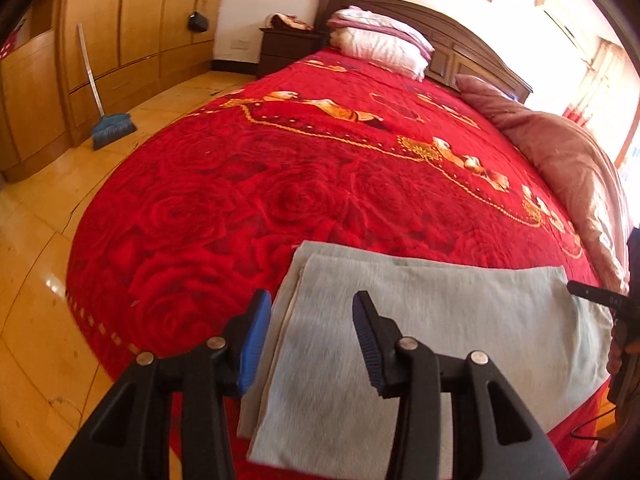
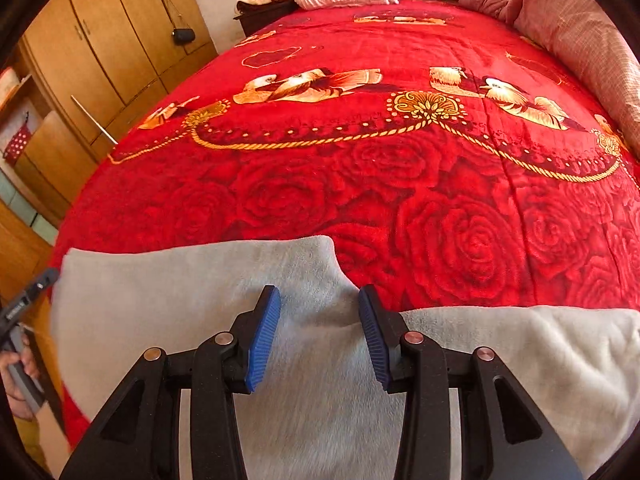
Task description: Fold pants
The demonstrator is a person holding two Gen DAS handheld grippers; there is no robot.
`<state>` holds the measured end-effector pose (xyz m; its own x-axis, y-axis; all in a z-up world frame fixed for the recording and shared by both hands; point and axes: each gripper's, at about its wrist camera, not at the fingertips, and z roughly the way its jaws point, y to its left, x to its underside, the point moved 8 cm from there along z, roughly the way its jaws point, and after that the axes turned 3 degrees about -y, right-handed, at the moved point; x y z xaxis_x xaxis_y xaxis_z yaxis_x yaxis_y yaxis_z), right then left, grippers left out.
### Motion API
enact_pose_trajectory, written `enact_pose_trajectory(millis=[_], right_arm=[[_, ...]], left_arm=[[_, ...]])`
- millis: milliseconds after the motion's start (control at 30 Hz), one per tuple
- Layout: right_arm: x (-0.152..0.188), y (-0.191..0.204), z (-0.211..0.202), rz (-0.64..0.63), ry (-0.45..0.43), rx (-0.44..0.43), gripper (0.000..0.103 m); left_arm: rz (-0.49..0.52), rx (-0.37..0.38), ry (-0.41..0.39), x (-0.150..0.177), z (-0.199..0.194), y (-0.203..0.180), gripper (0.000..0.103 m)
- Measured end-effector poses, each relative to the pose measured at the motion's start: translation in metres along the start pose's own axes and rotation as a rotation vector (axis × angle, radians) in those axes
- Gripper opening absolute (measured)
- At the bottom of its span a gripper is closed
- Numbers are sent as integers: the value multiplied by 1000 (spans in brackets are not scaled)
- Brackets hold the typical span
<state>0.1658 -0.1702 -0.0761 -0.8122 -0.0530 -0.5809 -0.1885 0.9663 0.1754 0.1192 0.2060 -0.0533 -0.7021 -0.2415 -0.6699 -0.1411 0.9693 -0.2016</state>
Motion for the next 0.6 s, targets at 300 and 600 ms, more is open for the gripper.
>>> enact_pose_trajectory(millis=[300,600], right_arm=[[2,6,8,-67,-117,82,51],[4,4,8,-60,-137,78,52]], left_arm=[[83,47,4,-10,25,-12,35],[41,49,-5,-4,28,-4,35]])
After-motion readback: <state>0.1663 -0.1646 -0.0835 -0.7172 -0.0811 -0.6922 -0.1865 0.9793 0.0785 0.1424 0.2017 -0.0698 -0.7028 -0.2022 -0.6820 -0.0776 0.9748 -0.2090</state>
